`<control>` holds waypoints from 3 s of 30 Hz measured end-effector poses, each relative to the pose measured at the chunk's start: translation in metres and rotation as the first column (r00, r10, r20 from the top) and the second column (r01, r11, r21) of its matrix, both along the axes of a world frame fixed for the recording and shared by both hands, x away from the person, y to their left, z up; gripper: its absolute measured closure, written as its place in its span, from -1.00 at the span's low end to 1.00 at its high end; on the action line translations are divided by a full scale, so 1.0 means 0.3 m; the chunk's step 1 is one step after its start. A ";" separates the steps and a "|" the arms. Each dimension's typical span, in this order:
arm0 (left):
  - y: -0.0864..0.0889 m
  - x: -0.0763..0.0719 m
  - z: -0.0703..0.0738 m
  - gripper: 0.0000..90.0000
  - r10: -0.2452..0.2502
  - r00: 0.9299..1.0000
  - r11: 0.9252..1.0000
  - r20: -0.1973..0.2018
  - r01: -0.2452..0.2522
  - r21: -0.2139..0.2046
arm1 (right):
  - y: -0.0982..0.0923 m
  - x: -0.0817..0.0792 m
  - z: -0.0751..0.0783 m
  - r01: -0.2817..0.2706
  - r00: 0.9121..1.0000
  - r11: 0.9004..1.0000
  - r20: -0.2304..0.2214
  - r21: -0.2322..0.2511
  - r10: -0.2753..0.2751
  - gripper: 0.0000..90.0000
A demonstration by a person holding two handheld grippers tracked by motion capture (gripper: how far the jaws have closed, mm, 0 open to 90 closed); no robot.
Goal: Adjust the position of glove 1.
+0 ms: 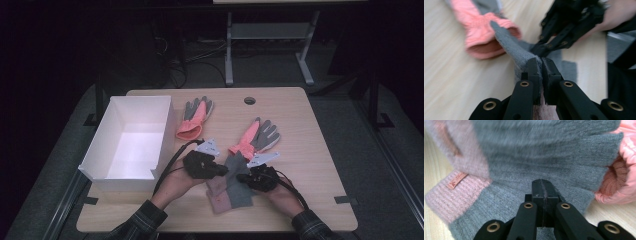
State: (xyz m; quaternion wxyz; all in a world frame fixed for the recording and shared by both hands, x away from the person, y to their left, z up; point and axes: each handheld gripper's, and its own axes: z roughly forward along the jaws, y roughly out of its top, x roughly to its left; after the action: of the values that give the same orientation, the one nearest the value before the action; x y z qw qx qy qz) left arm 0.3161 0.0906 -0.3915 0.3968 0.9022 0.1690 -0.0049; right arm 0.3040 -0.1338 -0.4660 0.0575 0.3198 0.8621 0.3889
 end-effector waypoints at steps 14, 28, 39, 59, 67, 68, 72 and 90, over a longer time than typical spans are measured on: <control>-0.059 -0.077 -0.026 0.62 -0.145 0.983 0.986 -0.110 0.135 -0.096 | -0.212 -0.046 0.045 0.094 0.995 0.995 -0.020 0.014 -0.094 0.62; -0.107 -0.104 -0.077 0.37 -0.104 0.993 0.995 -0.058 0.104 -0.008 | -0.367 -0.028 0.017 0.224 0.974 0.974 -0.034 -0.021 -0.225 0.40; -0.185 -0.121 -0.188 0.43 -0.106 0.994 0.986 -0.022 0.108 0.128 | -0.385 -0.015 -0.006 0.241 0.969 0.970 -0.044 -0.041 -0.242 0.34; -0.078 -0.047 -0.059 0.93 -0.141 0.987 0.989 -0.076 0.143 0.025 | -0.401 0.000 -0.010 0.259 0.965 0.965 -0.029 -0.035 -0.260 0.32; -0.080 -0.011 -0.118 0.93 -0.179 0.980 0.978 -0.085 0.187 0.091 | -0.399 0.000 -0.009 0.264 0.964 0.964 -0.033 -0.036 -0.265 0.32; -0.085 -0.008 -0.125 0.93 -0.188 0.978 0.975 -0.086 0.196 0.100 | -0.400 0.000 -0.010 0.260 0.965 0.965 -0.028 -0.036 -0.261 0.32; -0.101 -0.012 -0.161 0.87 -0.195 0.976 0.971 -0.099 0.206 0.118 | -0.401 0.001 -0.010 0.260 0.965 0.965 -0.032 -0.035 -0.261 0.32; -0.066 0.009 -0.219 -0.47 -0.039 0.990 0.993 -0.139 0.053 0.103 | -0.401 0.002 -0.010 0.263 0.964 0.964 -0.033 -0.035 -0.264 0.27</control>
State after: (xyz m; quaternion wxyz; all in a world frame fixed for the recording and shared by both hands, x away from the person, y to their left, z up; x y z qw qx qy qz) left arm 0.3189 0.0709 -0.4572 0.3356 0.9232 0.1750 -0.0670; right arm 0.3047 -0.2542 -0.4689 0.0973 0.4377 0.8187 0.3587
